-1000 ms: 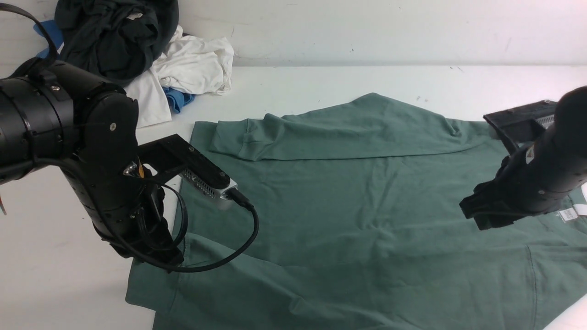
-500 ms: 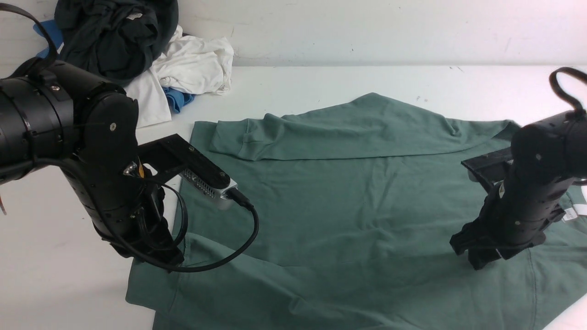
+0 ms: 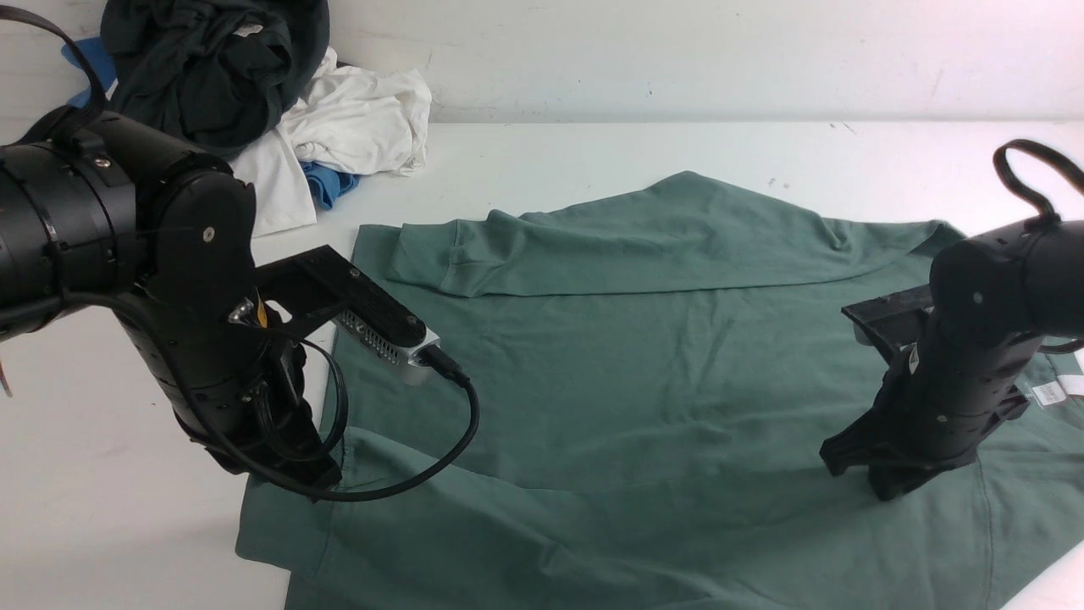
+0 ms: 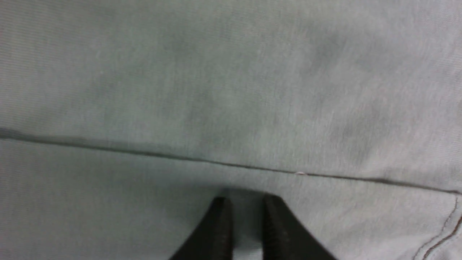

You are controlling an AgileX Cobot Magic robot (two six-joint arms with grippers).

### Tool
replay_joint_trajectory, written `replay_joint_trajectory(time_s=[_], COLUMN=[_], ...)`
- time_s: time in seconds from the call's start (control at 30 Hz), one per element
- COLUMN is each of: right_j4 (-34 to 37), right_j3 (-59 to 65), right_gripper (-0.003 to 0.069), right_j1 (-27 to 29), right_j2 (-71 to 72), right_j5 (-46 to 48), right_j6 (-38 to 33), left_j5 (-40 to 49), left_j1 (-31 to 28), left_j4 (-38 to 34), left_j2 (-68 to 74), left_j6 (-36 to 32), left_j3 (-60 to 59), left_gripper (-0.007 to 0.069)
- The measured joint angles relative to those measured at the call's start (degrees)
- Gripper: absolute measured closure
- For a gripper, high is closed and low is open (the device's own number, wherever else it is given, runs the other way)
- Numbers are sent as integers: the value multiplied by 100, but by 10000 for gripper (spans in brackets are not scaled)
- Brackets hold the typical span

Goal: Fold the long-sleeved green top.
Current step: Use the left arm to drag and place the cuff at the centered position on the left edge of the fabric

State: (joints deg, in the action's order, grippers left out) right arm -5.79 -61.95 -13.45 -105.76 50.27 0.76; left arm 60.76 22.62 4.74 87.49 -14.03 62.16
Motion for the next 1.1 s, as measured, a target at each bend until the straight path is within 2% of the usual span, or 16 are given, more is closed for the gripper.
replay_joint_trajectory(time_s=[0.13, 0.47, 0.6, 0.83, 1.1], right_j4=[-63, -275, -291, 71, 176], right_j3=[6, 6, 6, 6, 6], right_gripper=[659, 673, 673, 602, 510], right_j1=[0, 19, 233, 815, 856], right_j2=[95, 943, 1041, 882, 909], right_j5=[29, 198, 172, 154, 18], right_j6=[7, 25, 170, 55, -8], left_j5=[0, 162, 305, 480, 697], left_j1=[0, 0, 0, 42, 580], left_j4=[0, 0, 7, 20, 209], left_j2=[0, 0, 0, 0, 191], left_j6=[0, 0, 0, -5, -42], left_j3=[0, 325, 708, 1247, 2466], left_gripper=[601, 601, 601, 601, 601])
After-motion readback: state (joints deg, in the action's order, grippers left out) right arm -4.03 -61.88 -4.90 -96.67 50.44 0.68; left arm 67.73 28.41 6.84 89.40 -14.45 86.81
